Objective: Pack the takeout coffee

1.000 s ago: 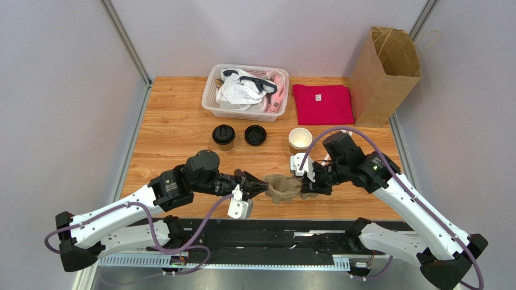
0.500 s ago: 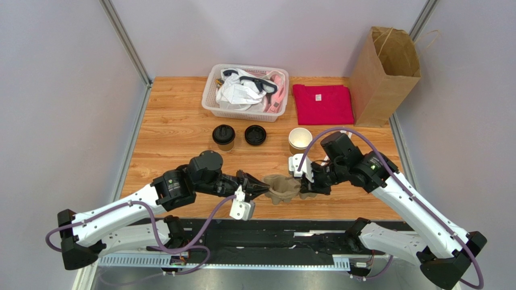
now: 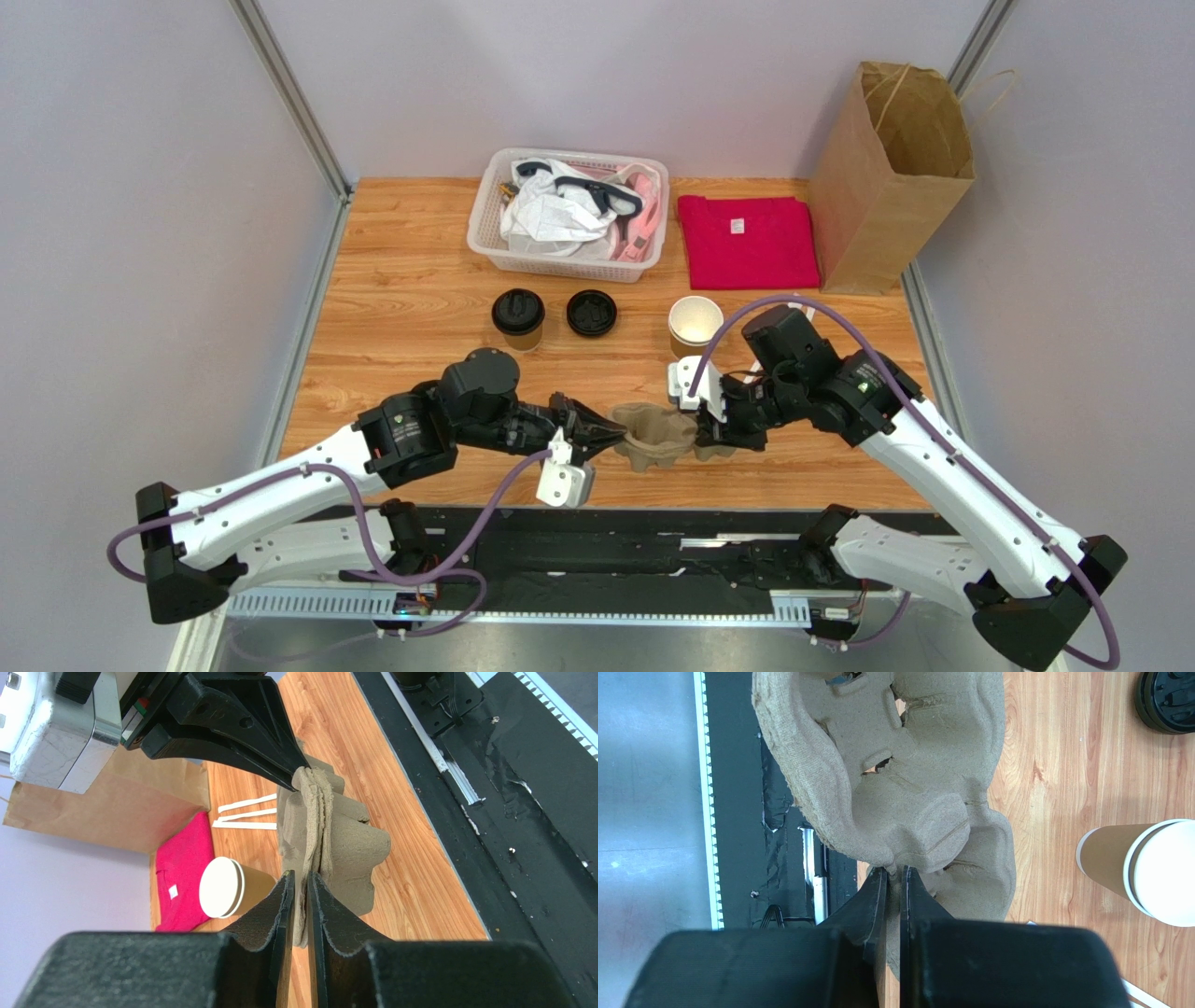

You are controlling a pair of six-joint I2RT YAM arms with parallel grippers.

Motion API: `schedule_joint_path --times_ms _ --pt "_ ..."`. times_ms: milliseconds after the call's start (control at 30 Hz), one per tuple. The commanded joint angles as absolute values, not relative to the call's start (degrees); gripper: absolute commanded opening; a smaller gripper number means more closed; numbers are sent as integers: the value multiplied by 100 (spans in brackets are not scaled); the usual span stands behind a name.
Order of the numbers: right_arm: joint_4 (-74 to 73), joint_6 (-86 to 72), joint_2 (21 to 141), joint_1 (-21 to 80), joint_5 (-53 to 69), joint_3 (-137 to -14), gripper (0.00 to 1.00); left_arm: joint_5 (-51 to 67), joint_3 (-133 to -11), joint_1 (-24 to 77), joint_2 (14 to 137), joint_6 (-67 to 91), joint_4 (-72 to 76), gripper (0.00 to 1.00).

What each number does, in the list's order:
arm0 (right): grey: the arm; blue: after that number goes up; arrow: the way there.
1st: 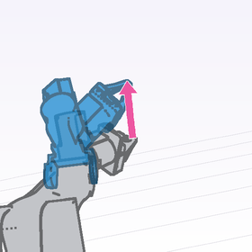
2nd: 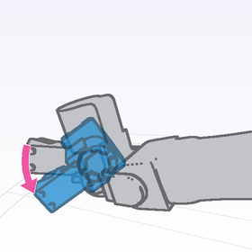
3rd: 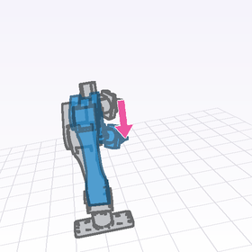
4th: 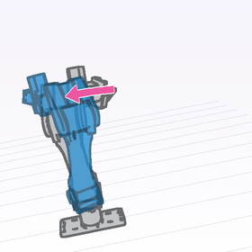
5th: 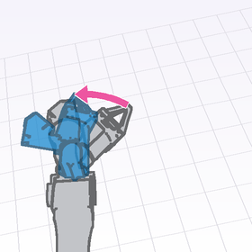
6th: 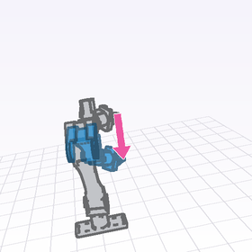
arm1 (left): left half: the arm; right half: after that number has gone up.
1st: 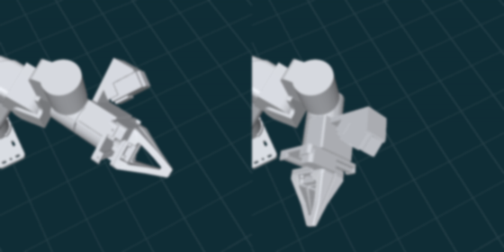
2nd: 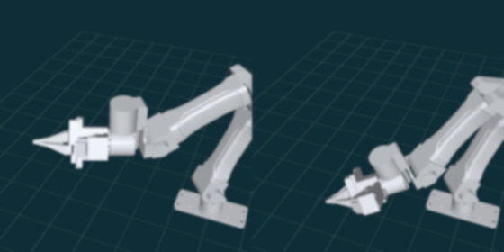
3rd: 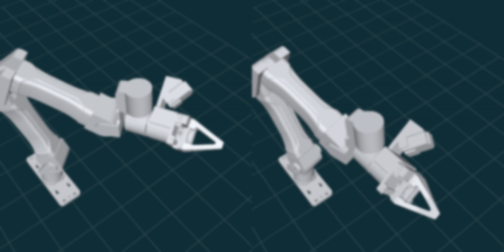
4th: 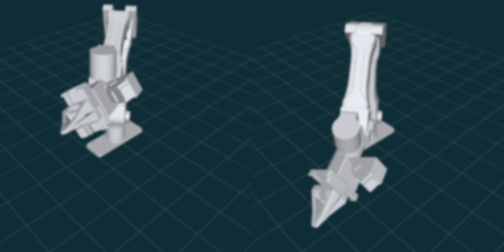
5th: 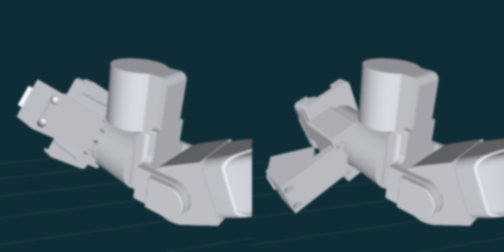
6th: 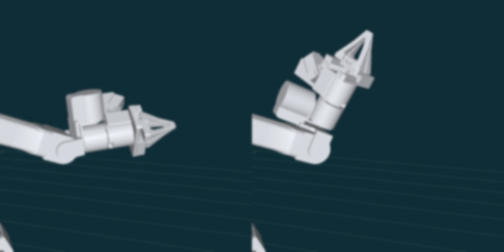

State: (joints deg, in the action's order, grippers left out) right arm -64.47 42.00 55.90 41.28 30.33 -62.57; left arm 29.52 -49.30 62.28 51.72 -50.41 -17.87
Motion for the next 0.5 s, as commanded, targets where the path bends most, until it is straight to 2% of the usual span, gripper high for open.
schedule_joint_path --times_ms 0,467 --pt "-6284 4430 5564 4254 3138 -6460 0 2769 -5089 6275 5238 -4887 -1380 18" --pt "-6354 4834 5520 4570 2751 -6346 0 2628 -5150 6275 5291 -4501 -1371 15"
